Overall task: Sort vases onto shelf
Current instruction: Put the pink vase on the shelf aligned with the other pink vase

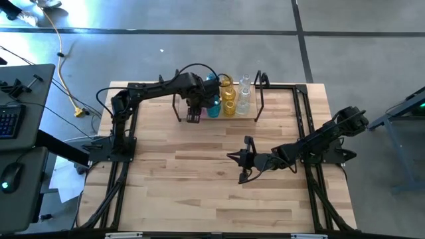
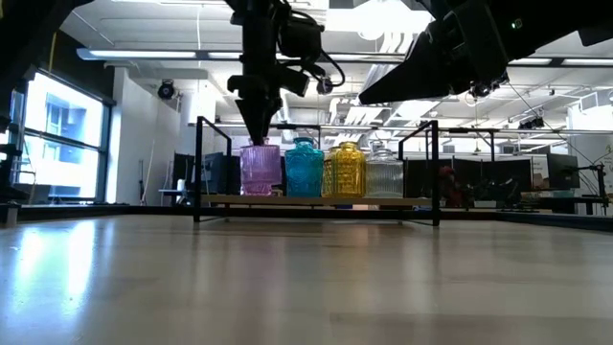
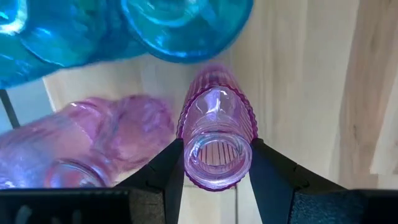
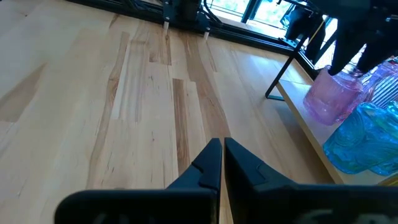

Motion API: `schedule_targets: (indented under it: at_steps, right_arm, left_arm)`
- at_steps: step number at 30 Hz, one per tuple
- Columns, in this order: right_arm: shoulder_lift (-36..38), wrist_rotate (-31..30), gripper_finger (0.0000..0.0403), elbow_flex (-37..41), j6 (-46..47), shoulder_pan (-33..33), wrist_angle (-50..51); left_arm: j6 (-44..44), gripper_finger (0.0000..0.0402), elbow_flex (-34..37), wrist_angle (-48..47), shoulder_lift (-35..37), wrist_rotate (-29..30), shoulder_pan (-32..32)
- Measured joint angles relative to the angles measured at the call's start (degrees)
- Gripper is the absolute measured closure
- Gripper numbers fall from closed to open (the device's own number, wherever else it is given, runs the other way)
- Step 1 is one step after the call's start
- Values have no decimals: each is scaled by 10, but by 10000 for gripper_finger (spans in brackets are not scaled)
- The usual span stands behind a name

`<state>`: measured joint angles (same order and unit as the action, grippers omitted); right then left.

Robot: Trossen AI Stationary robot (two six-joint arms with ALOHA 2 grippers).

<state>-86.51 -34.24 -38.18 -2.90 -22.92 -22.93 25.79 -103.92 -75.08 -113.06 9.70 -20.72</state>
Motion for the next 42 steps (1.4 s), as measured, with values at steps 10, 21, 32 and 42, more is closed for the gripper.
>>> schedule_targets:
  at_steps: [10, 21, 32, 42]
  right_arm:
    - [0, 0, 403, 0, 0, 0, 0]
    - [0, 0, 403, 0, 0, 0, 0]
    - [0, 2, 403, 0, 1, 0, 0]
    - [0, 2, 403, 0, 1, 0, 0]
  left_arm:
    - [-13, 268, 0, 15, 0, -3, -1]
    - [-32, 268, 0, 8, 0, -4, -16]
    - [-32, 268, 1, 3, -17, -3, -19]
    - [-37, 268, 0, 1, -21, -2, -21]
